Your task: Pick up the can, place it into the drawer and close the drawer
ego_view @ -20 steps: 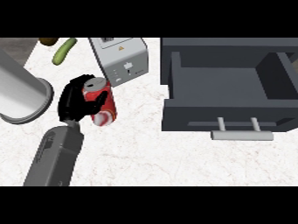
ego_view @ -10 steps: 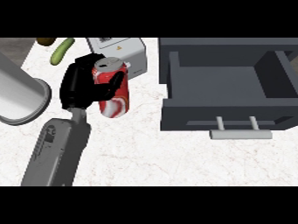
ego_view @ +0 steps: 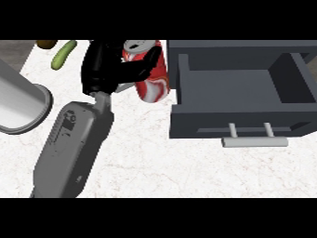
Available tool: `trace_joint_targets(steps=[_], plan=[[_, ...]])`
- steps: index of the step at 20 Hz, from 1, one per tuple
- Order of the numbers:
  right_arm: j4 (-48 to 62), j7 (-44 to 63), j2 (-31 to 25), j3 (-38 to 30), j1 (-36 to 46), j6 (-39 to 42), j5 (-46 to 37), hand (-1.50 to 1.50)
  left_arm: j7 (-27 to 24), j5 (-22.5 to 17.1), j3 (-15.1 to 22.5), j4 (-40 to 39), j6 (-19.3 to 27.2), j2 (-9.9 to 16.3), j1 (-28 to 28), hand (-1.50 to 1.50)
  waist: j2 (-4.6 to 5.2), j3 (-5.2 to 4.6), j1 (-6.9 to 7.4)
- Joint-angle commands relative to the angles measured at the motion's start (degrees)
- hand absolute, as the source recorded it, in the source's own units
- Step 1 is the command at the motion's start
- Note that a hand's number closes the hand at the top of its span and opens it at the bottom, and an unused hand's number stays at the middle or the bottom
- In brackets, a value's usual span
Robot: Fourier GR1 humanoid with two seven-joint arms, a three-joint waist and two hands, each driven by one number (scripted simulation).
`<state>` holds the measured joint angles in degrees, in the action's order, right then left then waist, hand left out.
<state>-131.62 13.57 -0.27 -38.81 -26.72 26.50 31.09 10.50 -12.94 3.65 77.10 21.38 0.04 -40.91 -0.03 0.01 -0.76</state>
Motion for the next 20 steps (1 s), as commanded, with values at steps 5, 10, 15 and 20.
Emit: trace_joint_targets(steps=[5,10,15,20], plan=[[-2.2,2.7,-0.3,-0.3,0.4,-0.6,1.7,-1.5,0.7,-1.2,2.7,-7.8,6.2,0.0,-11.7,1.5,0.04,-0.01,-0.23],[1.4,-0.4,0.2,0.9,0.9,-0.2,-1.3,-1.5,-0.7,-4.3,6.0,-14.7,11.6,0.0,-18.2,1.5,0.15,0.02,-0.65],[1.1,1.2,-0.1,0.7,3.2,0.6,-0.3,-1.5,-3.4,-9.1,7.2,-24.0,13.3,0.0,-25.1,1.5,0.29,0.02,-1.32],[-0.8,5.1,-2.1,2.2,7.6,-4.8,-2.6,-1.5,-7.0,-12.5,6.9,-30.5,12.7,0.0,-30.4,1.5,0.56,0.0,-1.17]])
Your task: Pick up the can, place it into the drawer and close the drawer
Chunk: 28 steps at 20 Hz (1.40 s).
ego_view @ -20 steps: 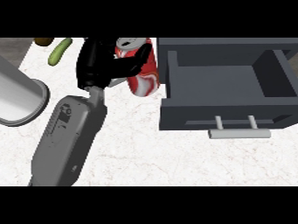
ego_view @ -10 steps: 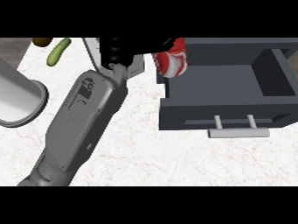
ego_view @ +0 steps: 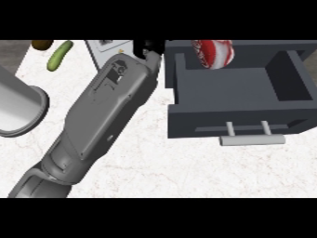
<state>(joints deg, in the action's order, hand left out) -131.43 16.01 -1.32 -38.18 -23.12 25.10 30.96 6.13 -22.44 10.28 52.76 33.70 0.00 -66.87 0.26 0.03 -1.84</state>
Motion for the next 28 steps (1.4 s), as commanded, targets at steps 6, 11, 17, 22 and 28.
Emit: trace_joint_targets(steps=[6,11,17,22,28], plan=[[-1.0,1.5,-0.8,-0.9,0.2,-0.1,1.1,-1.5,-4.1,-9.6,4.6,-11.5,3.7,0.0,-10.5,1.5,0.16,0.01,-1.24],[-0.2,-0.2,0.6,1.5,2.7,0.5,-2.5,-1.5,-7.7,-14.6,7.8,-18.0,1.6,0.0,-10.6,1.5,0.49,0.03,-1.6],[2.2,-2.2,1.2,1.3,1.9,1.2,-2.5,-1.5,-8.6,-19.1,12.0,-20.9,4.2,0.0,-13.4,1.5,0.49,0.08,-1.74],[0.6,3.0,-2.4,0.4,4.7,-1.1,0.9,-1.5,-10.2,-23.9,18.7,-21.0,6.6,0.0,-11.0,1.5,0.52,0.05,-2.3],[0.6,0.6,-0.1,-0.6,0.0,3.2,1.7,-1.5,-9.9,-26.7,24.6,-20.8,12.1,0.0,-11.6,-1.5,0.39,0.12,-3.52]])
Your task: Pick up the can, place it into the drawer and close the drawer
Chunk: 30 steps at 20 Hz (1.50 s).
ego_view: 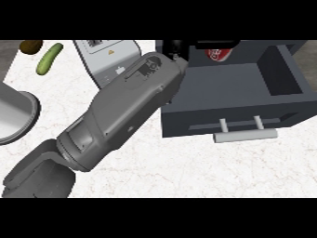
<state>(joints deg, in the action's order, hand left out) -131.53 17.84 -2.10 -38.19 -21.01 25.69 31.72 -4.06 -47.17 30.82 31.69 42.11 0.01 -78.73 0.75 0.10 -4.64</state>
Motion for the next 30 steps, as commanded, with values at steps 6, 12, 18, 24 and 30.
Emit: trace_joint_targets(steps=[6,12,18,24,30], plan=[[-0.9,-0.3,1.6,1.7,1.1,-0.4,-2.8,-1.5,-3.1,-4.2,1.9,-6.8,1.4,0.0,-1.6,-1.5,0.7,0.02,-1.12],[0.0,0.5,-0.1,0.7,1.9,-0.4,-2.1,-1.5,-5.4,-6.5,3.2,-6.9,2.0,0.0,-1.4,-1.5,0.51,0.01,-0.71],[-1.3,-2.8,0.5,-0.2,1.7,1.5,-2.2,-1.5,-9.1,-9.3,3.2,-6.7,1.9,0.0,0.1,-1.5,0.35,0.01,-0.68],[-4.0,-8.6,-6.5,-2.5,7.0,4.1,-12.6,-1.5,-11.4,-11.3,3.2,-3.4,1.9,0.0,0.5,-1.5,0.25,-0.03,0.56],[-6.7,-12.3,-4.2,5.1,11.4,4.6,-25.8,-1.5,-12.4,-11.9,3.9,-4.2,2.1,0.0,-2.7,-1.5,0.35,-0.04,1.8]])
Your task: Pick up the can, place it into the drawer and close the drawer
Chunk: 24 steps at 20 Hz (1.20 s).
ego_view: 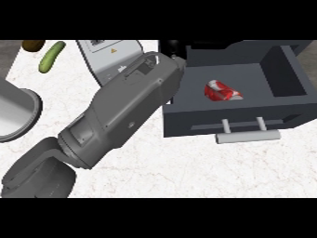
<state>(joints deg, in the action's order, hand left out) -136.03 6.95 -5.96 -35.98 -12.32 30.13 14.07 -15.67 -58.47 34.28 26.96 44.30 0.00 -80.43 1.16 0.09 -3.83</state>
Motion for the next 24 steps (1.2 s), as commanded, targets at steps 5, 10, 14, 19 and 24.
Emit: trace_joint_targets(steps=[5,10,14,19,24], plan=[[-2.1,-2.2,1.9,12.1,7.7,-2.3,-24.7,-1.5,-2.4,-1.5,0.2,0.5,-1.2,0.0,0.1,-1.5,0.15,-0.07,2.59],[3.0,-4.3,1.3,21.1,11.8,-4.3,-39.3,-1.5,0.7,-1.9,-0.2,1.9,0.2,0.0,-1.5,-1.5,-0.47,-0.09,4.1],[7.6,-2.8,1.5,28.4,18.8,-8.9,-49.5,-1.5,1.8,-1.3,-0.6,1.6,1.8,0.0,-2.3,-1.5,-0.63,-0.11,4.2],[20.3,-6.7,0.2,31.5,25.6,-14.7,-58.7,-1.5,3.9,0.8,-0.3,4.4,3.2,0.1,-0.3,-1.5,-1.14,-0.11,5.55],[31.6,-9.0,-0.7,36.7,31.2,-18.1,-66.6,-1.5,5.4,1.8,-2.1,4.1,0.8,4.3,-0.7,-1.5,-0.8,-0.1,5.1]])
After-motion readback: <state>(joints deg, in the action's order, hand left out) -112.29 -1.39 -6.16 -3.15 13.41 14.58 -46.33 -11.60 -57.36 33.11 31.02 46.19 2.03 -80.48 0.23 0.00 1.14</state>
